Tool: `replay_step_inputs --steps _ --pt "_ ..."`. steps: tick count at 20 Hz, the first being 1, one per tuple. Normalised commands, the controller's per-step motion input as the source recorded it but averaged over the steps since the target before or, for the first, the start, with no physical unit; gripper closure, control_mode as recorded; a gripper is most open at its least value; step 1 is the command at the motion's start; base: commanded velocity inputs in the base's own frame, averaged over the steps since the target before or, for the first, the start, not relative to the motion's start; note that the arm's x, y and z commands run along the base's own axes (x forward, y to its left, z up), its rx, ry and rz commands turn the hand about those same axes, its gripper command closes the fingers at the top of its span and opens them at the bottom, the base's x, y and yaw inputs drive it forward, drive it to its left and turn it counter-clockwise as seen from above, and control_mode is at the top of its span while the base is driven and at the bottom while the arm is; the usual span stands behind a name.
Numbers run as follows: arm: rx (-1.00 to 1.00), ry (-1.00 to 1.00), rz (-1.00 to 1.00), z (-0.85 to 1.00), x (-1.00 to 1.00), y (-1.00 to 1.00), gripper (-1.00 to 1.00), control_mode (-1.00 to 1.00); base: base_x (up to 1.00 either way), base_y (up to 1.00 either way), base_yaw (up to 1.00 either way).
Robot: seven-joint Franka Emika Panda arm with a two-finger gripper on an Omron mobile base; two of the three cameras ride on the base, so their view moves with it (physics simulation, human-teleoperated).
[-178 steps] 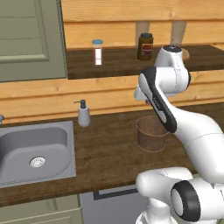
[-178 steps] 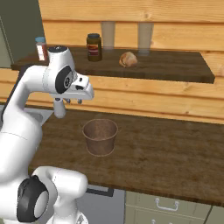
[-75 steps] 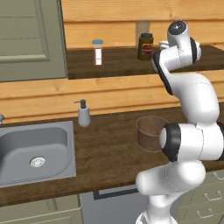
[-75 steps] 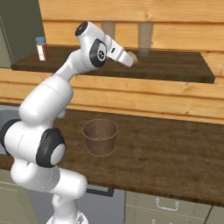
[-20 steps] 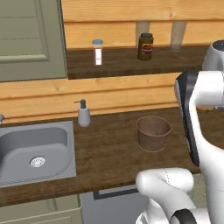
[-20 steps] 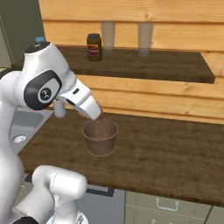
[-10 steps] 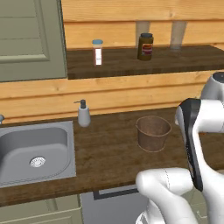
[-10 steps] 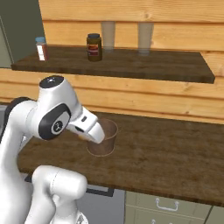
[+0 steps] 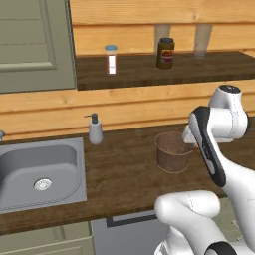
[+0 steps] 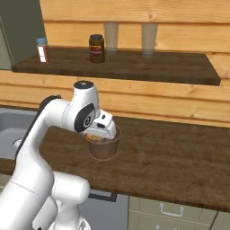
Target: Open the cabinet, pick up the bread from the cabinet and place it in the basket. Then move the basket to the dining counter.
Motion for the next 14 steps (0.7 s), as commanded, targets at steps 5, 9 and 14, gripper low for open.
replay_step_inputs --steps 5,9,14 --pt "0.00 0.00 0.05 -0.36 0.62 0.07 1.00 -1.00 0.00 0.00 0.00" --pt "0.00 0.00 0.00 -0.71 0.52 0.22 1.00 -1.00 0.00 0.00 0.00" --pt "0.00 -0.01 0.00 -0.47 0.51 0.18 1.00 -1.00 0.00 0.00 0.00"
